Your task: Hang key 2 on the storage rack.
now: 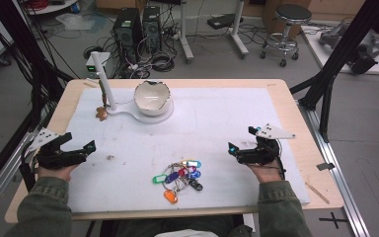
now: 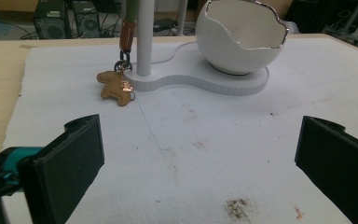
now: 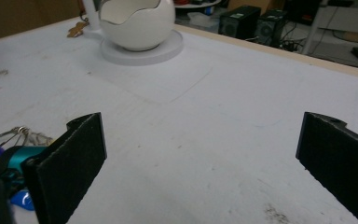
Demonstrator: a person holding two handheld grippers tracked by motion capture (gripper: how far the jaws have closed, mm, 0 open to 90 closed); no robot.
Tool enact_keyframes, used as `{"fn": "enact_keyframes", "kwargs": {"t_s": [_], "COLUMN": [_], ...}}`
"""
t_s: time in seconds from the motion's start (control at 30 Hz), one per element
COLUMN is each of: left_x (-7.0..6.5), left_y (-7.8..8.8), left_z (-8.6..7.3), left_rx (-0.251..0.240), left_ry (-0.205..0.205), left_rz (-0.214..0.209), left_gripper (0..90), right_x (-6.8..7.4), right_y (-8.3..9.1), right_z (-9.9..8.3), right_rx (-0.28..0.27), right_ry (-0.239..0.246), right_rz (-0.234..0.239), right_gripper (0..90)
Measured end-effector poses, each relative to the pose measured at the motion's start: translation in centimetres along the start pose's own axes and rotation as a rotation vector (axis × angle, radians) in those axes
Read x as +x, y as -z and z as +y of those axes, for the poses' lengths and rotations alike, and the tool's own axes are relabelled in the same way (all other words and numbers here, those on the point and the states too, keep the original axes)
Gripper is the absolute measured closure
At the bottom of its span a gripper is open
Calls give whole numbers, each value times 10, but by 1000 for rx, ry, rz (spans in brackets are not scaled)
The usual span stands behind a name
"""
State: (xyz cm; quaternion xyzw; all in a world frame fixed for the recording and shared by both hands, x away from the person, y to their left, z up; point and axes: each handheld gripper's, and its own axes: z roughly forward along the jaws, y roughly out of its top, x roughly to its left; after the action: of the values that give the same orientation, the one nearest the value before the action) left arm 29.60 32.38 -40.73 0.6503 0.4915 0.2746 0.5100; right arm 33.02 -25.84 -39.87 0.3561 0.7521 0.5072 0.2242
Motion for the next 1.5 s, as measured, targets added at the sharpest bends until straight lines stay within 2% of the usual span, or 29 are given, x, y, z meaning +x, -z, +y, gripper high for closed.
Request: {"fn": "enact_keyframes", "kwargs": {"t_s": [0.13,0.57,0.97,1.13,1.3,1.5], "left_x": [1,1,-1,-2,-2,-2], "left_y": [1,1,1,2,2,2], "left_z": [0,-1,-1,0,0,0], "left_rx": [-3,0,-3,-21,-15,-23], "left_ry": [2,4,6,-2,-8,-12], "left_rz": [1,-3,-21,-15,-14,-6], "left_gripper": [17,17,17,17,17,17], "right_x": [10,34,48,55,62,71], "right_y": [-5,-15,-24,-28,-33,-40], "right_z": [3,11,14,14,14,14], "right_rx": [12,29,61,85,107,140], "right_ry": [27,67,78,79,77,88], "right_rz": [29,110,162,191,234,262], "right_gripper": [6,6,6,6,6,6]}}
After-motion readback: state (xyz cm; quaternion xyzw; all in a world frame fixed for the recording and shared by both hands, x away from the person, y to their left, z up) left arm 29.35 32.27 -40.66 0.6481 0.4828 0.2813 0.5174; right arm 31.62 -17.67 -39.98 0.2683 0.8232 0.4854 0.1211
